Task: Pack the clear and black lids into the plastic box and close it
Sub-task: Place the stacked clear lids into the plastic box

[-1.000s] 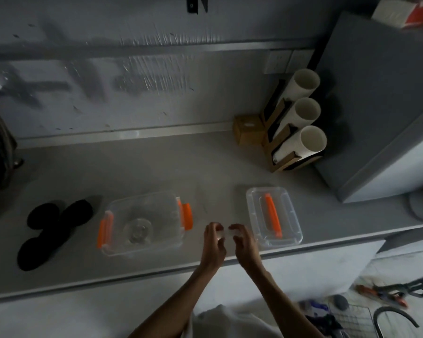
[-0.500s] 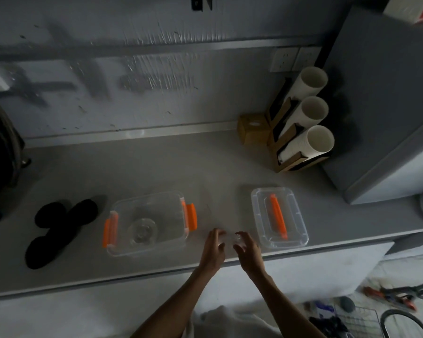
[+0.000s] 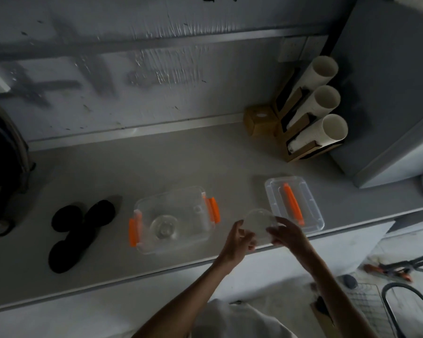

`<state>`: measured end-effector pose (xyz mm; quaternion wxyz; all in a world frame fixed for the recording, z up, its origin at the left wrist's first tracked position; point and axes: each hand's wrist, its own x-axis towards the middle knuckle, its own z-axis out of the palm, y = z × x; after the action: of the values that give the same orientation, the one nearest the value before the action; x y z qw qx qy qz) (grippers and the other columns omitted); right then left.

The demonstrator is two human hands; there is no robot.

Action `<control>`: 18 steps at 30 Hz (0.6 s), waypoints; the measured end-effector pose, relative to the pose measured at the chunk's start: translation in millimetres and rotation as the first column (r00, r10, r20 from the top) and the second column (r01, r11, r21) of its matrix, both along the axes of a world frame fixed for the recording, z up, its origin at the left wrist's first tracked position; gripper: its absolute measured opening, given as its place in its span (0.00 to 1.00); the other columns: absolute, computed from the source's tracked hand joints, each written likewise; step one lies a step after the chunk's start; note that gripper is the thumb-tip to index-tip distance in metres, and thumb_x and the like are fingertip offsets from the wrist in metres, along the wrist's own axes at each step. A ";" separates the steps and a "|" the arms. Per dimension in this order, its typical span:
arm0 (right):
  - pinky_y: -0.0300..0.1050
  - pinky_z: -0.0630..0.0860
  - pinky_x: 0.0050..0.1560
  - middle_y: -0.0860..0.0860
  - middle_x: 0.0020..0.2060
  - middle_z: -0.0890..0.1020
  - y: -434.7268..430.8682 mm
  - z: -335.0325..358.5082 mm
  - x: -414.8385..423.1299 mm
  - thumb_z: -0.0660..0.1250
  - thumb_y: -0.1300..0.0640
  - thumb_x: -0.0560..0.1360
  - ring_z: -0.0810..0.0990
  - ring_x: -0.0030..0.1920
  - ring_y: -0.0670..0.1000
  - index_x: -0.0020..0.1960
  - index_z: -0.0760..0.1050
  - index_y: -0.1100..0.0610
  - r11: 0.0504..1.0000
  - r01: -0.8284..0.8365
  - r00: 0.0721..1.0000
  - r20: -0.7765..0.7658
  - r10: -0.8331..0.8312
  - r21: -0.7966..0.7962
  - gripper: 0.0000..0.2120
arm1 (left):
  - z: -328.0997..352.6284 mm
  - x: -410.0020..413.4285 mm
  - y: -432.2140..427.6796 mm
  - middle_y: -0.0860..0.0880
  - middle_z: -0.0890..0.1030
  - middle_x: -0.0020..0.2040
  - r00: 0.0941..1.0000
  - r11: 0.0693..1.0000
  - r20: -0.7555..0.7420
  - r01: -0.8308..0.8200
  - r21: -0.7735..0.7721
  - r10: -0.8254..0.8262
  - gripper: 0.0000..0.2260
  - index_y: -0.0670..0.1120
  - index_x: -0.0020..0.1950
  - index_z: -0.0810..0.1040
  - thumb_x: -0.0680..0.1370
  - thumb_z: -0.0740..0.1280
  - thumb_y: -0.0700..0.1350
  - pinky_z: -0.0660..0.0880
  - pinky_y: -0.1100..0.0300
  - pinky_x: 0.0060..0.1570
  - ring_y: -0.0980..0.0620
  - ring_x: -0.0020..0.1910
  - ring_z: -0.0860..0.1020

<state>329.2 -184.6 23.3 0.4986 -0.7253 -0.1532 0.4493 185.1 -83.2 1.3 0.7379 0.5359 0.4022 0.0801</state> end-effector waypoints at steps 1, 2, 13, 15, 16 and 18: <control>0.41 0.82 0.39 0.55 0.41 0.85 -0.7 11.6 -4.5 0.74 0.60 0.67 0.84 0.36 0.48 0.64 0.75 0.61 0.999 0.028 0.999 -0.019 -0.028 0.023 0.26 | 9.2 -4.8 4.7 0.41 0.77 0.49 0.999 0.998 0.043 -0.011 -0.060 0.014 0.20 0.44 0.69 0.66 0.78 0.66 0.38 0.79 0.60 0.37 0.49 0.38 0.78; 0.43 0.82 0.41 0.56 0.43 0.86 -0.4 20.1 -9.3 0.74 0.56 0.66 0.84 0.39 0.51 0.63 0.76 0.59 0.997 0.041 0.998 -0.052 -0.038 0.060 0.26 | 18.9 -12.5 9.6 0.39 0.77 0.50 0.996 0.996 0.079 -0.021 -0.088 0.028 0.19 0.44 0.67 0.68 0.77 0.67 0.37 0.80 0.59 0.37 0.49 0.37 0.79; 0.44 0.82 0.40 0.58 0.33 0.81 123.1 42.0 -149.9 0.68 0.68 0.75 0.81 0.31 0.50 0.52 0.78 0.63 0.992 -0.014 0.958 -0.283 0.049 0.124 0.07 | 68.9 -172.8 101.7 0.47 0.79 0.52 0.972 0.883 -0.101 -0.149 0.445 0.215 0.22 0.49 0.73 0.67 0.79 0.65 0.48 0.76 0.52 0.55 0.50 0.48 0.79; 0.45 0.79 0.36 0.58 0.31 0.78 152.3 35.1 -163.3 0.66 0.70 0.76 0.78 0.28 0.51 0.52 0.75 0.61 0.999 0.024 0.973 -0.231 -0.012 0.047 0.07 | 63.7 -198.7 117.7 0.45 0.76 0.60 0.933 0.690 -0.176 -0.098 0.717 0.315 0.25 0.47 0.74 0.66 0.79 0.63 0.53 0.69 0.51 0.65 0.47 0.60 0.75; 0.45 0.77 0.36 0.58 0.32 0.77 164.9 30.5 -168.3 0.65 0.70 0.77 0.76 0.29 0.52 0.54 0.74 0.61 0.999 0.028 0.981 -0.195 -0.025 0.015 0.08 | 61.1 -209.2 124.2 0.44 0.73 0.65 0.912 0.647 -0.254 -0.015 0.763 0.322 0.30 0.45 0.75 0.63 0.77 0.59 0.59 0.65 0.51 0.69 0.45 0.65 0.71; 0.45 0.75 0.35 0.58 0.35 0.76 185.9 20.9 -177.4 0.64 0.70 0.77 0.75 0.33 0.53 0.59 0.74 0.65 0.998 -0.031 0.994 -0.110 0.025 -0.053 0.11 | 52.5 -222.5 133.7 0.43 0.63 0.74 0.847 0.699 -0.451 0.141 0.701 0.282 0.42 0.46 0.78 0.54 0.70 0.50 0.68 0.58 0.53 0.72 0.44 0.73 0.61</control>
<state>151.8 1.3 44.1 0.4800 -0.7107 -0.1235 0.4993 -37.4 50.5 53.8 0.3292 0.7623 0.5466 0.1084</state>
